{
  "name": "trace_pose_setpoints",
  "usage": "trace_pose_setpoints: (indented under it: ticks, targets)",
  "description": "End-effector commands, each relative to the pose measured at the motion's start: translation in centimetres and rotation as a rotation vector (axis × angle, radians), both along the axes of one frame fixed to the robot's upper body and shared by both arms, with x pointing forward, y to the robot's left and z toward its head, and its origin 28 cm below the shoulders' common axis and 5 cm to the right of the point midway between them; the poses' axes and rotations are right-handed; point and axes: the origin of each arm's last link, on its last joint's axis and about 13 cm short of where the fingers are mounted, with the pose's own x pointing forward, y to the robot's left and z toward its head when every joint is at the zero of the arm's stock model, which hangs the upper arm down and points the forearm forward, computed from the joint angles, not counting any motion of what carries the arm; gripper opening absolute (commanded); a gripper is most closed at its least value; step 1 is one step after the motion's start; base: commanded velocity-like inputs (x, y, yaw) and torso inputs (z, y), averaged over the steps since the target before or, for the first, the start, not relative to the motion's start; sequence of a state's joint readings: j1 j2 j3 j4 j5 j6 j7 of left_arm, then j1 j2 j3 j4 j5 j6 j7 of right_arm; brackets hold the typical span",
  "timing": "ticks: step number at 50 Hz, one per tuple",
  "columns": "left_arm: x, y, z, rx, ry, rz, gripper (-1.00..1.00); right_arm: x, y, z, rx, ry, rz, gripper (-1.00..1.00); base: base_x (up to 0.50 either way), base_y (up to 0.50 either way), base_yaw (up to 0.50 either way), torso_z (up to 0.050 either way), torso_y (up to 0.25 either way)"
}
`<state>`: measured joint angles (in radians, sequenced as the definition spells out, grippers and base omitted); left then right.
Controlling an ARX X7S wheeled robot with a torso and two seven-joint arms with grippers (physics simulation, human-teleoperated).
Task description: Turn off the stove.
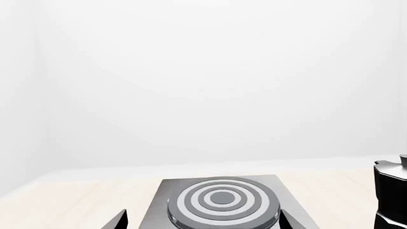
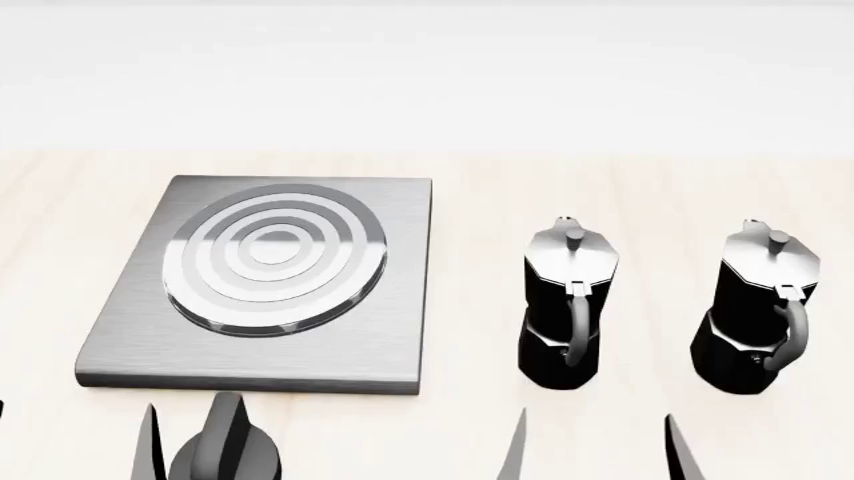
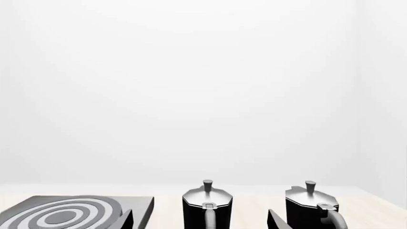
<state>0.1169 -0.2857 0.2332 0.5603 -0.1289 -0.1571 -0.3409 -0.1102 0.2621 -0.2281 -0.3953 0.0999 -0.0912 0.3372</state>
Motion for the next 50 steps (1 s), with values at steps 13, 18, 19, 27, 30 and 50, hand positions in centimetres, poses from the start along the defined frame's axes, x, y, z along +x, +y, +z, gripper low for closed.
trace_pose_setpoints:
  ticks: [13, 18, 19, 27, 30, 50]
  targets:
    - [0.1, 0.13, 0.16, -0.001, -0.019, -0.004, 1.0, 0.15, -0.07, -0.22, -0.028, 0.004, -0.007, 1.0, 0.0, 0.0, 0.0, 0.0, -0.045]
    - [0.11, 0.13, 0.11, 0.0, -0.018, -0.004, 1.0, 0.17, -0.09, -0.23, -0.028, 0.006, -0.01, 1.0, 0.0, 0.0, 0.0, 0.0, -0.085]
    - [0.11, 0.13, 0.11, 0.0, -0.018, -0.004, 1.0, 0.18, -0.09, -0.23, -0.028, 0.006, -0.01, 1.0, 0.0, 0.0, 0.0, 0.0, -0.088]
    - [0.14, 0.14, 0.04, 0.0, -0.017, -0.003, 1.0, 0.22, -0.06, -0.3, -0.029, 0.008, -0.01, 1.0, 0.0, 0.0, 0.0, 0.0, -0.106]
    - [0.16, 0.17, 0.05, -0.001, -0.016, -0.002, 1.0, 0.23, -0.04, -0.33, -0.03, 0.008, -0.009, 1.0, 0.0, 0.0, 0.0, 0.0, -0.111]
    - [0.16, 0.19, 0.09, -0.002, -0.018, 0.0, 1.0, 0.26, -0.08, -0.29, -0.031, 0.006, -0.014, 1.0, 0.0, 0.0, 0.0, 0.0, -0.114]
